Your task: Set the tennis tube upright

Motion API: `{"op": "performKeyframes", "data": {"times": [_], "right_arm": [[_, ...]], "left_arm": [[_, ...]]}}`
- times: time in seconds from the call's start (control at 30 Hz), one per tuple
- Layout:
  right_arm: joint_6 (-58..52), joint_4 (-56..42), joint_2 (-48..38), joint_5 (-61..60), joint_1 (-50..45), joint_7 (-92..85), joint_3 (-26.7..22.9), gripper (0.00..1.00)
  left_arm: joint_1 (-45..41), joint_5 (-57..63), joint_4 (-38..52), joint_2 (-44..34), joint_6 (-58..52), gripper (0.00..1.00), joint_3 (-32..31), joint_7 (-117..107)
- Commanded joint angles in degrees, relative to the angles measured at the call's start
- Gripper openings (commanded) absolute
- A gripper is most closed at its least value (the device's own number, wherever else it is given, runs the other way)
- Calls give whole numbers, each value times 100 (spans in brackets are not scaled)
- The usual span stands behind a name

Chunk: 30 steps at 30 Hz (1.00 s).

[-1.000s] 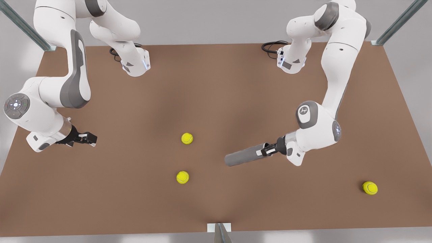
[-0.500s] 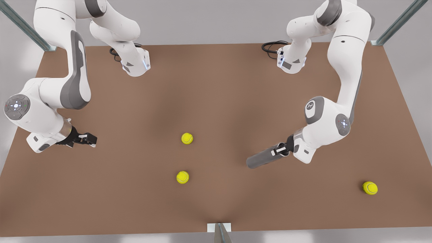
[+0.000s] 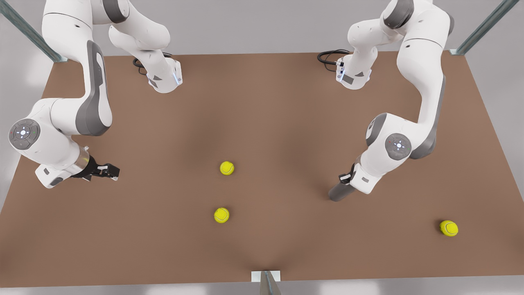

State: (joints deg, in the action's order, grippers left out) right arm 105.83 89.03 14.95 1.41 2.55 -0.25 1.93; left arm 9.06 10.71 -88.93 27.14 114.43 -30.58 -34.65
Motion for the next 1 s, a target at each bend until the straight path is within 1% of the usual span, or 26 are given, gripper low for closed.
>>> {"op": "performKeyframes", "data": {"times": [0.0,0.2,0.5,0.57,0.8,0.97], "right_arm": [[-1,0,0,0,0,-1,0,100],[-10,9,0,0,18,-19,0,100],[-1,9,0,9,18,-19,0,100],[-1,9,0,9,18,-19,0,100],[8,-9,0,9,9,-19,0,100],[8,-18,35,9,9,-10,0,100]], "left_arm": [[0,185,-2,2,0,21,0,3],[-9,379,42,213,-26,21,0,-6],[-9,388,42,230,-35,21,0,2],[-9,388,60,221,-52,100,0,11],[8,388,69,195,-96,100,0,11],[79,651,77,133,-492,100,0,46]]}}
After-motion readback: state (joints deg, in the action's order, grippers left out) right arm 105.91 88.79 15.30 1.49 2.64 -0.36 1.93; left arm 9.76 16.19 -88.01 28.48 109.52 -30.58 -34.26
